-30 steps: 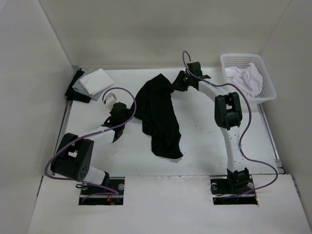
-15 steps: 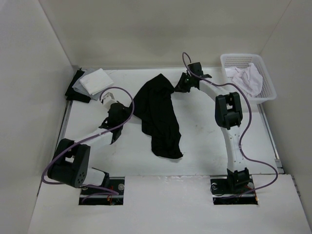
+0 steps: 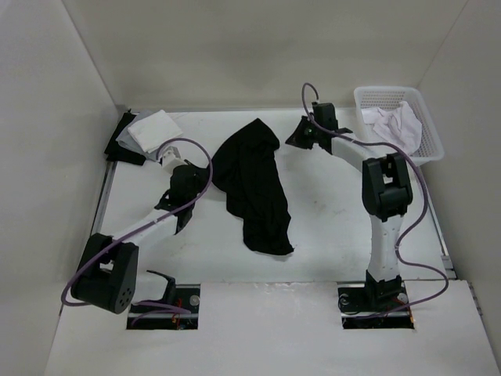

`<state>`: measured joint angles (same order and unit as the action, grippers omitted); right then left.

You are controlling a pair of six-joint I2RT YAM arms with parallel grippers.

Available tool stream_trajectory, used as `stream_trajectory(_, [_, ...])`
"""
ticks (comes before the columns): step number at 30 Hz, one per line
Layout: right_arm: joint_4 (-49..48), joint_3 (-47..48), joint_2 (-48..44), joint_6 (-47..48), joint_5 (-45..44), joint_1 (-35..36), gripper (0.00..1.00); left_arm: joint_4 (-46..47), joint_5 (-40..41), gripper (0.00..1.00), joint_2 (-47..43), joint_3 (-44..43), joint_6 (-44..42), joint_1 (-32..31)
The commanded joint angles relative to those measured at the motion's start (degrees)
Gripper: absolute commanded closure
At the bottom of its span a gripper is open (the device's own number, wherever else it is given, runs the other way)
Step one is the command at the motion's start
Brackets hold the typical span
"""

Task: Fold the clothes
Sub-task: Flatten the tank top out

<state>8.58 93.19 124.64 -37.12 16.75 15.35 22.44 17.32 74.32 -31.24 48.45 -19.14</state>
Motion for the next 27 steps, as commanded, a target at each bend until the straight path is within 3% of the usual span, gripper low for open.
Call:
stream_trajectory(1, [-6.13, 1.72, -4.59, -0.32, 0.55, 0.16, 0.92, 2.09, -0.36, 0.98, -1.99, -0.22, 0.68, -0.77])
stream_trajectory(7, [2.06, 5.18, 0.18, 2.84, -1.89, 1.47, 0.67, 0.33, -1.15, 0.98, -6.02, 3.81, 0.86, -0.95])
stream_trajectory(13, [-7.34, -17.83, -17.12, 2.76, -10.59, 7.09, 0.54, -1.17, -3.34, 0.98, -4.81, 3.92, 3.49, 4.15])
stream_trajectory(21, [-8.84, -43.76, -37.06, -0.93, -20.61, 20.70, 0.54, 0.77, -0.55, 0.98, 1.17, -9.34, 4.29, 1.25])
stream_trajectory(27, [-6.39, -57.32, -56.50, -2.34, -25.72, 33.62, 0.41, -1.07, 5.52, 0.91, 7.92, -19.89, 1.31, 3.36])
